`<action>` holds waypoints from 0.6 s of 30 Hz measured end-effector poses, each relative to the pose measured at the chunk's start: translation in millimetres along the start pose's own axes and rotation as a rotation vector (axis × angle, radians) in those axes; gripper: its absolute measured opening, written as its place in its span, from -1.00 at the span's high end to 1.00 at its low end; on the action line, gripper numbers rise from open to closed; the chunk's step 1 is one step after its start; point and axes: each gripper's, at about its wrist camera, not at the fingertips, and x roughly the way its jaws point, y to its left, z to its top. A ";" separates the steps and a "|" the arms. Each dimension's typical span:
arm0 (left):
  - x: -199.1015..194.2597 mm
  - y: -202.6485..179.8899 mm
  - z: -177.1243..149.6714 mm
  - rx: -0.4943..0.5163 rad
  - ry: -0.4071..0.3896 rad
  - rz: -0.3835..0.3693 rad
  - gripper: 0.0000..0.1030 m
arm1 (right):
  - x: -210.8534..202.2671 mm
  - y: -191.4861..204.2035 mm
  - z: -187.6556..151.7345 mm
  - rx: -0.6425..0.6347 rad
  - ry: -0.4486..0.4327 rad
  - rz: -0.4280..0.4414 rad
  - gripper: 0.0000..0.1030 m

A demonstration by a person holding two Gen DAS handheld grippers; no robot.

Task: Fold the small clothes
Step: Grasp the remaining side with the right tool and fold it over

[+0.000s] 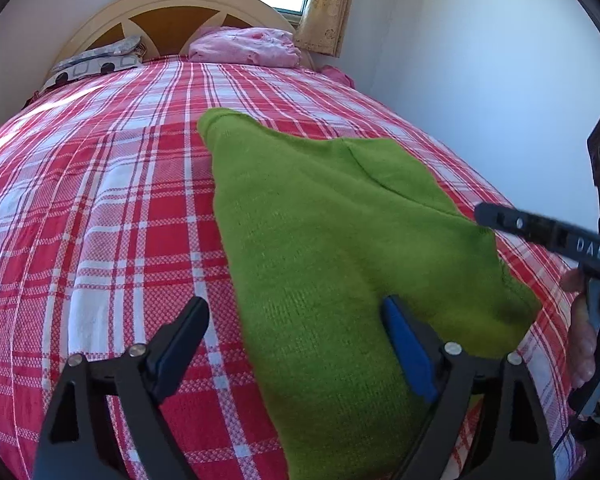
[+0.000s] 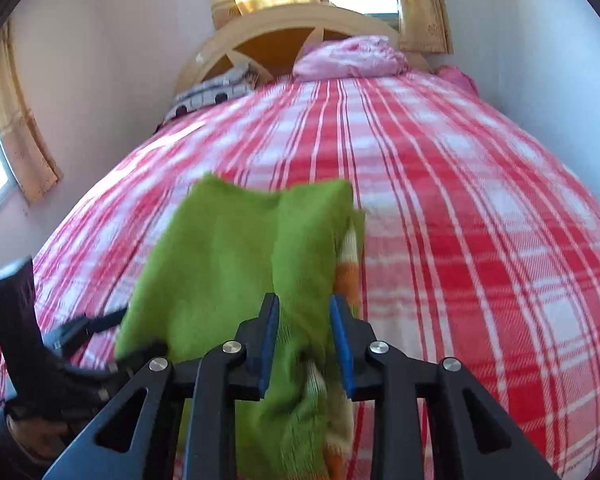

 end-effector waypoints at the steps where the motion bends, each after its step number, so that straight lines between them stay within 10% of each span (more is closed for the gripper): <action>1: 0.0 0.6 -0.4 -0.005 0.000 -0.003 -0.77 | 4.9 6.4 6.1 -0.019 0.003 0.032 0.47; 3: -0.8 0.0 -1.8 -0.004 -0.004 0.000 -0.77 | 26.0 18.0 16.2 -0.050 0.069 0.097 0.47; 7: -1.6 0.2 -3.5 -0.007 -0.002 0.006 -0.83 | 81.8 6.8 17.3 -0.064 0.214 -0.066 0.50; 16: 0.0 -4.0 -12.2 -0.001 0.051 0.030 -1.00 | 73.9 -12.5 11.9 -0.007 0.153 -0.044 0.51; 18: 2.0 -6.5 -13.2 0.012 0.064 0.039 -1.00 | 60.3 -3.7 12.5 -0.015 0.144 -0.150 0.46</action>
